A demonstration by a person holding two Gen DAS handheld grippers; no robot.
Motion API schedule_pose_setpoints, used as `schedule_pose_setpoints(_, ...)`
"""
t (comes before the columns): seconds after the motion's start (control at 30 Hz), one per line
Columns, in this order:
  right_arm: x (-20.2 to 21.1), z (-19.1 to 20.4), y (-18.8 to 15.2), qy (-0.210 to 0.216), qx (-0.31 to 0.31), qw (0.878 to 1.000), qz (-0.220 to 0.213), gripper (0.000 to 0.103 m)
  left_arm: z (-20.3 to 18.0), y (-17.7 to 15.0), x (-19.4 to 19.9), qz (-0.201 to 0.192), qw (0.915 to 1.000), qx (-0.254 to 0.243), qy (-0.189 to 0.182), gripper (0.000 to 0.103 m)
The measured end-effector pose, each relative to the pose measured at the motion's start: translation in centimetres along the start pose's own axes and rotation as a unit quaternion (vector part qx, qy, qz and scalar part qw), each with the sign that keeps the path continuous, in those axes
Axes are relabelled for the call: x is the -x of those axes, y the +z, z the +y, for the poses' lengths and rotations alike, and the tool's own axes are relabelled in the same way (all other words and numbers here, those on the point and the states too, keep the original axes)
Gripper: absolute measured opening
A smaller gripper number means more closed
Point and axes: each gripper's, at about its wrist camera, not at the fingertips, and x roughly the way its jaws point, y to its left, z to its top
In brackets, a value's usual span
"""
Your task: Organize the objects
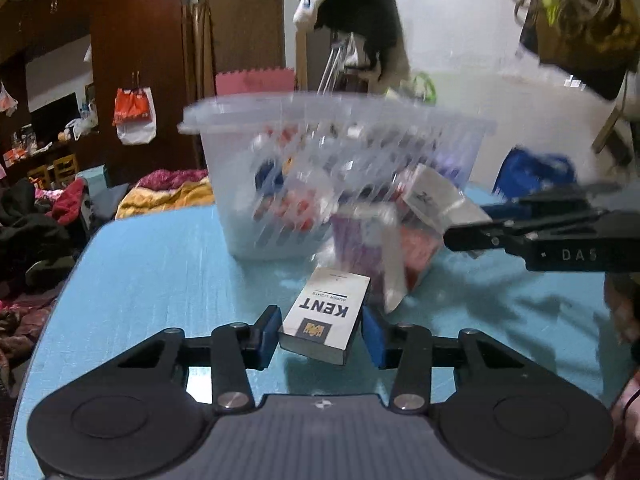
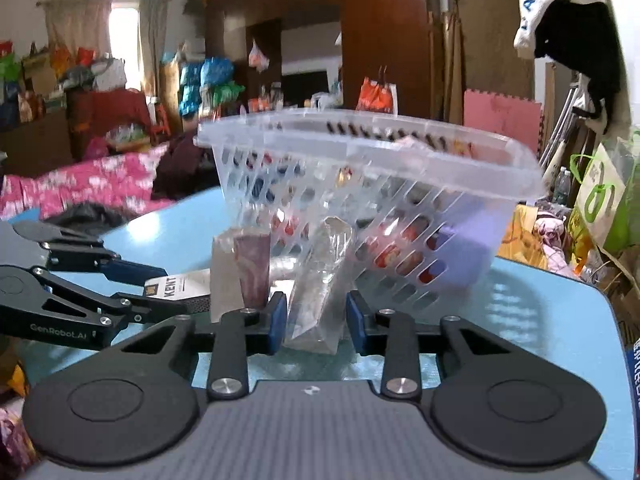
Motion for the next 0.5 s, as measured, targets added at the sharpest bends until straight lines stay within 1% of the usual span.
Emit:
schedule_pose_setpoints(0.17,3.4,0.4,1.1,0.014,-0.008,0.999,-0.050,0.036,-0.3,2.0,3.7,-0.065,0.9977,0.014,-0.016,0.048)
schedule_pose_setpoints(0.23,4.9,0.8,2.1,0.016,-0.004,0.997,-0.075,0.036,-0.6,3.6,4.9,-0.091,0.9956,0.014,-0.019,0.048)
schedule_pose_setpoints(0.33,5.6,1.3,4.8,0.007,0.006,0.994,-0.106,0.036,-1.0,7.0,5.2,-0.120,0.9924,0.018,-0.021,0.048)
schedule_pose_setpoints(0.4,5.2,1.0,7.1,-0.004,0.009,0.993,-0.116,0.036,-1.0,9.4,4.3,-0.125,0.9915,0.030,-0.018,0.048)
schedule_pose_setpoints(0.5,2.9,0.2,10.0,-0.025,0.006,0.994,-0.107,0.036,-0.7,12.6,1.9,-0.116,0.9919,0.050,-0.010,0.048)
